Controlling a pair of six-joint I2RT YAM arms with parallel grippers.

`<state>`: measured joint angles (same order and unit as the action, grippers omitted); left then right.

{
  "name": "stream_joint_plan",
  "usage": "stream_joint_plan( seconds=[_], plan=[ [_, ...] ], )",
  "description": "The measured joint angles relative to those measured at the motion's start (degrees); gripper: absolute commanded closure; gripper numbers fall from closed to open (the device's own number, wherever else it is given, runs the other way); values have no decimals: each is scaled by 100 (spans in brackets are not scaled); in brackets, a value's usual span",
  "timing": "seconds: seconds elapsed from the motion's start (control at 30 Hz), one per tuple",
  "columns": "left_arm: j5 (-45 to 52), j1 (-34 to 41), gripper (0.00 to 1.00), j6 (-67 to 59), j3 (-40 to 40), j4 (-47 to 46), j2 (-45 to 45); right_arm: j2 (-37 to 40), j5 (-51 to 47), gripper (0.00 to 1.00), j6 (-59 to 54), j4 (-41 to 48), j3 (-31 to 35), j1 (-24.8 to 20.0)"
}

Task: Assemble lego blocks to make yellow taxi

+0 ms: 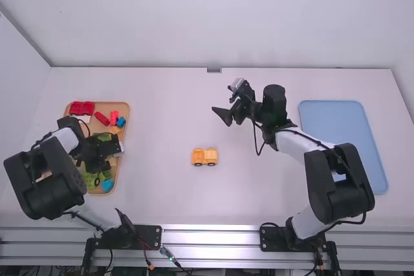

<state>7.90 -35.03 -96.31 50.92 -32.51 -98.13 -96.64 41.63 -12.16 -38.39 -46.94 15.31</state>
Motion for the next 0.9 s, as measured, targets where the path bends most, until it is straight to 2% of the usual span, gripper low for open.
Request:
stream_joint_plan(
  seconds=[0.07, 0.27, 0.67, 0.8, 0.9],
  plan=[
    [-37, 0, 46, -28, -81, 72, 0, 0, 0, 1, 0, 0, 0, 0],
    [-109, 0, 58, -129, -149, 28, 0, 0, 0, 1, 13, 0, 0, 0],
    [-61, 0, 66, -166, -149, 31, 0, 0, 2, 1, 2, 2, 0, 0],
    [-61, 0, 74, -166, -149, 33, -2, 0, 2, 1, 13, 0, 0, 0],
    [-61, 0, 74, -166, -149, 26, -2, 0, 4, 1, 20, 0, 0, 2]
  ],
)
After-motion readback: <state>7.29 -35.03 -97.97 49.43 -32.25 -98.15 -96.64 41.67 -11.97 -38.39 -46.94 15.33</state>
